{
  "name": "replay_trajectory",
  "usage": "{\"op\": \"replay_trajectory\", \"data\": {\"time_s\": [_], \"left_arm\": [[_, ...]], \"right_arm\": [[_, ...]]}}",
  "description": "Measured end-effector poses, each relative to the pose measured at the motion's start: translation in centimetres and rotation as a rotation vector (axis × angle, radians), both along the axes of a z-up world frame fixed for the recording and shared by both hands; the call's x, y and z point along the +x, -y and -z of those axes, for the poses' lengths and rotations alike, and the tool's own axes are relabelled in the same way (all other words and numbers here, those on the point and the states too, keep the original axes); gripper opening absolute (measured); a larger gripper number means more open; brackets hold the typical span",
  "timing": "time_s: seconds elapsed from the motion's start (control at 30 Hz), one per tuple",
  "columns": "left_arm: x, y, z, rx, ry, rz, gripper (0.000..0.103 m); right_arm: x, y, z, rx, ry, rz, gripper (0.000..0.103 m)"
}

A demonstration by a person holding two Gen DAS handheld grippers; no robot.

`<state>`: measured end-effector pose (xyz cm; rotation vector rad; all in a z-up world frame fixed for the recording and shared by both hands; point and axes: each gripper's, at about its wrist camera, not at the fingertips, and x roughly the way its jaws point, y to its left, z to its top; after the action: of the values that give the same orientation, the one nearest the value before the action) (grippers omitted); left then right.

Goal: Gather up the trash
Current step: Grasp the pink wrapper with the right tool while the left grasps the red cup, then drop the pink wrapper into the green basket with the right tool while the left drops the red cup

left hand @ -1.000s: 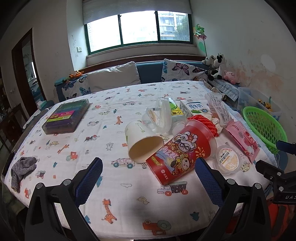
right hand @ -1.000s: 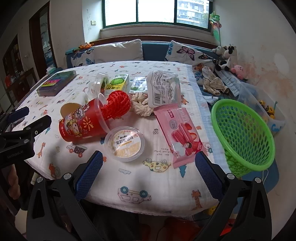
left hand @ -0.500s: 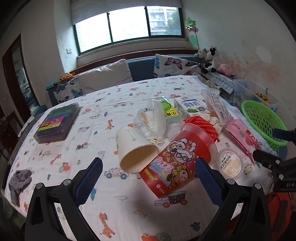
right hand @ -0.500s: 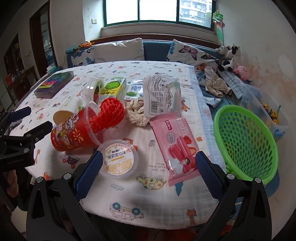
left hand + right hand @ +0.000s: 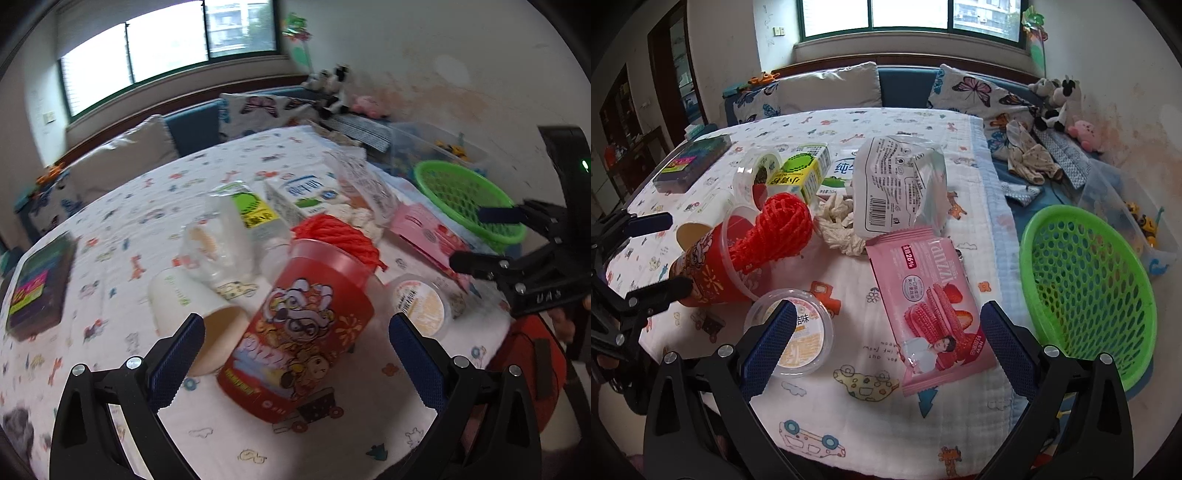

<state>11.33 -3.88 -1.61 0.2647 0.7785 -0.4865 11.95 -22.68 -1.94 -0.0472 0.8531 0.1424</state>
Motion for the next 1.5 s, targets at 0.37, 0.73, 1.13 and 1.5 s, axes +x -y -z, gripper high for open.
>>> {"op": "replay_trajectory", "data": {"time_s": [0.37,0.73,1.13,1.5], "left_arm": [[2.1,1.2,1.8,0.056,-0.054,0.141,0.096],[3.0,1.6,3.0,0.070,-0.094,0.181,0.095],[3.0,1.3,3.4,0.075,-0.107,0.164,0.078],[0.5,-0.4,1.6,-0.001,-0.107,0.140,0.072]], "right_arm": [[2.0,1.9,1.4,0.034,-0.049,-0.023,0.098],[4.9,2.3,3.5,-0.010,-0.099,-0.069,0.098],[5.6,2.2,5.2,-0.020,-0.147,-0.086,0.074],[2.8,3.2,2.9,0.050,-0.099,-0.068,0.067]]}}
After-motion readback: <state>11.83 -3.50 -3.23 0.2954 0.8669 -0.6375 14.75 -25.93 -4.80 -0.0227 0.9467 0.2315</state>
